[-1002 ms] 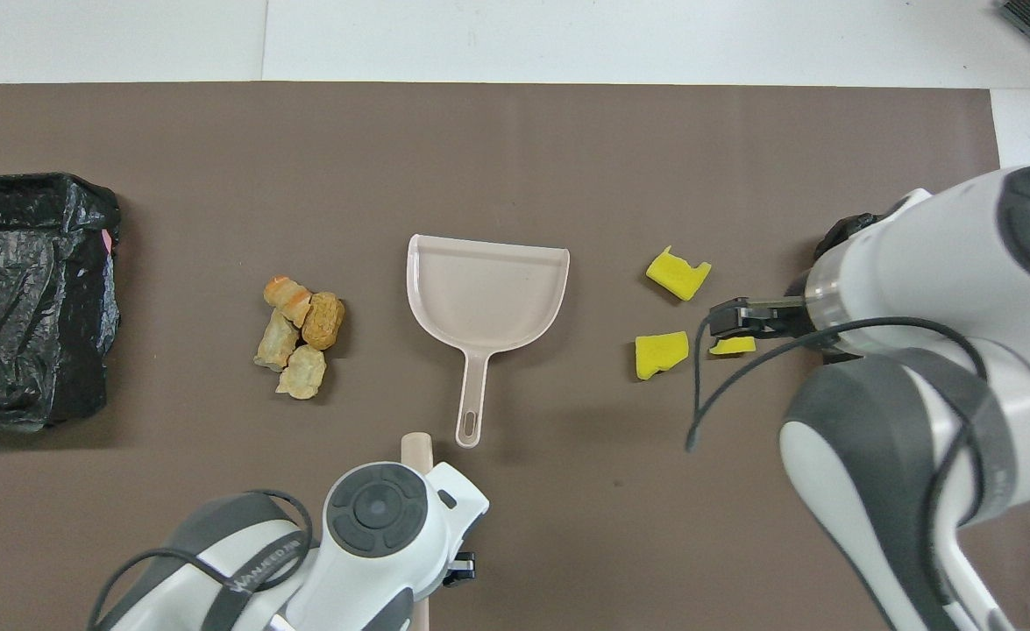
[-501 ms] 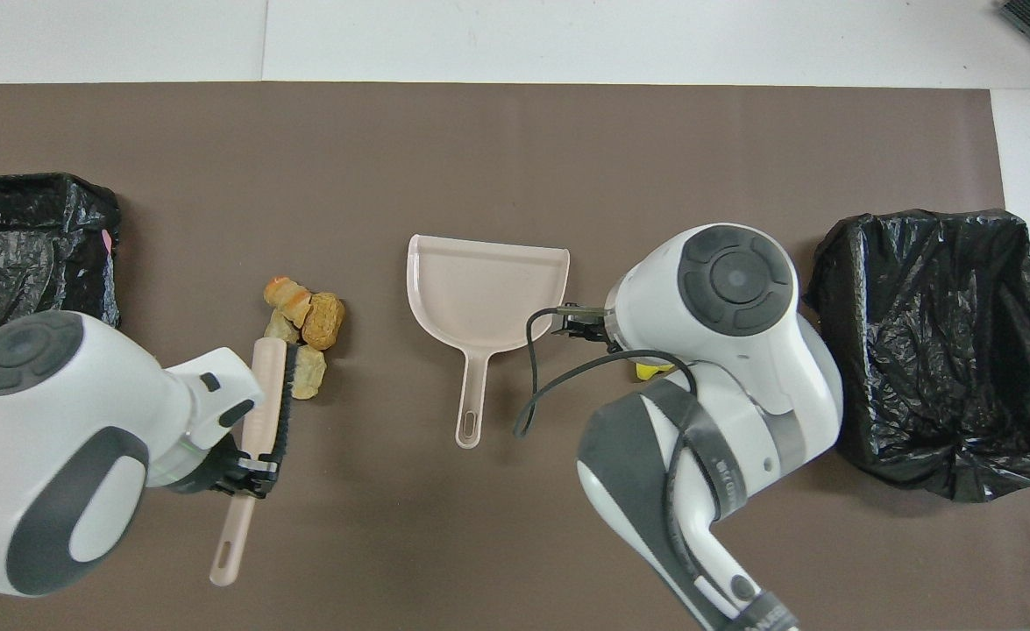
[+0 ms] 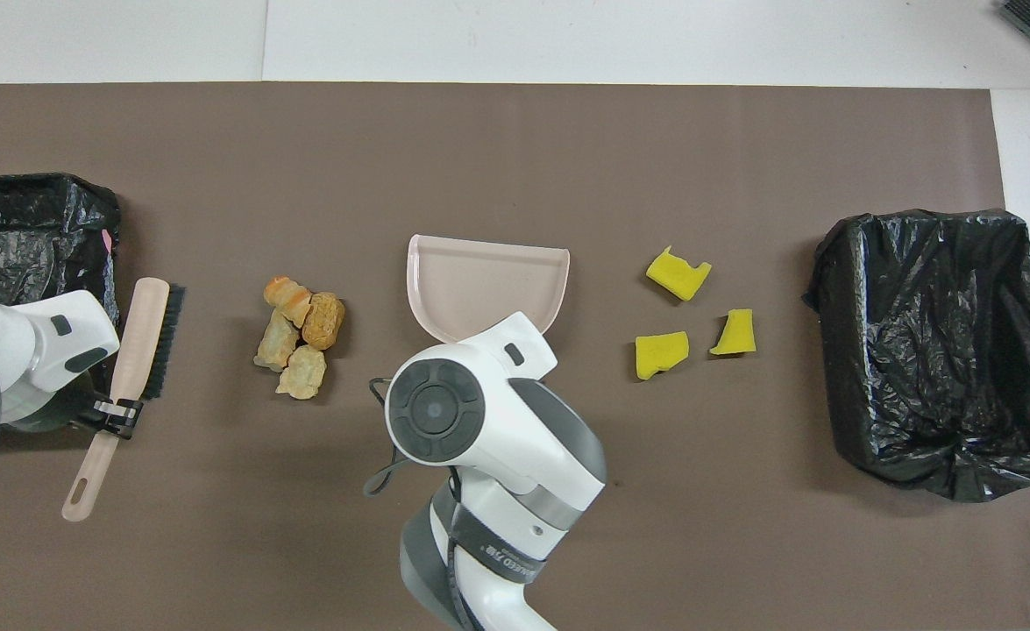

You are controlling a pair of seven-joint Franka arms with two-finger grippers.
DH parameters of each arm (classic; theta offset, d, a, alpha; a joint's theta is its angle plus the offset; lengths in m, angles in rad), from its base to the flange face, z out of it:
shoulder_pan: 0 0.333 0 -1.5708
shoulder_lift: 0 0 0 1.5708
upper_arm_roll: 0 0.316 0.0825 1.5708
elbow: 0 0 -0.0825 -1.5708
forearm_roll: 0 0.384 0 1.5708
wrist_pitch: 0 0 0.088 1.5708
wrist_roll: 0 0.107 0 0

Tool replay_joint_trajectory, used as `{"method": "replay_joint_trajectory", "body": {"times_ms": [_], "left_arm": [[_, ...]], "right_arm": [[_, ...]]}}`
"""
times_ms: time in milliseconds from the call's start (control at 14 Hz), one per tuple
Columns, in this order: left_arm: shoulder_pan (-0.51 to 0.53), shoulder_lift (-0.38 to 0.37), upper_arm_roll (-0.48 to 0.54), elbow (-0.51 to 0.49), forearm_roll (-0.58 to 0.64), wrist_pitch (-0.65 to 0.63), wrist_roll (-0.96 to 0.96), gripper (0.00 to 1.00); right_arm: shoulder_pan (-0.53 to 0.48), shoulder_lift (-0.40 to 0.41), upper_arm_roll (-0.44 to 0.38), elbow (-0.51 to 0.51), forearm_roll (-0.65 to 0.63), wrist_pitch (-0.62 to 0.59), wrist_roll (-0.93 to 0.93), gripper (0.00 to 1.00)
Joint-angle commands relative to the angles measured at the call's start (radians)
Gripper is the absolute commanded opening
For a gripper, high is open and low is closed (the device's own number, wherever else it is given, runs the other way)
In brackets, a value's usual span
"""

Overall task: Sweep and dump trash in bin
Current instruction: 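Lift the brush with the left gripper while the right gripper grasps the dustpan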

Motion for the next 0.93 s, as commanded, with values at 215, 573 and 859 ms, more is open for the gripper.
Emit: {"method": "replay_joint_trajectory", "body": {"times_ms": [215,573,859], "left_arm": [[0.035,0.037,-0.016,0.042,0.082,0.062,0.036,0.00],[0.060,0.037,-0.016,0.041,0.083,0.064,0.069,0.00],[0.060,0.037,-0.016,0.039,0.082,0.062,0.069,0.00]], "right_arm": [[0.019,0.063,-0.003,0.022,-0.053,0.036,0.048,0.87],[0.010,0.062,-0.003,0.007,-0.044,0.022,0.032,0.17],[-0.044,0.002,0.000,0.012,0.048,-0.031,-0.087,0.00]]}}
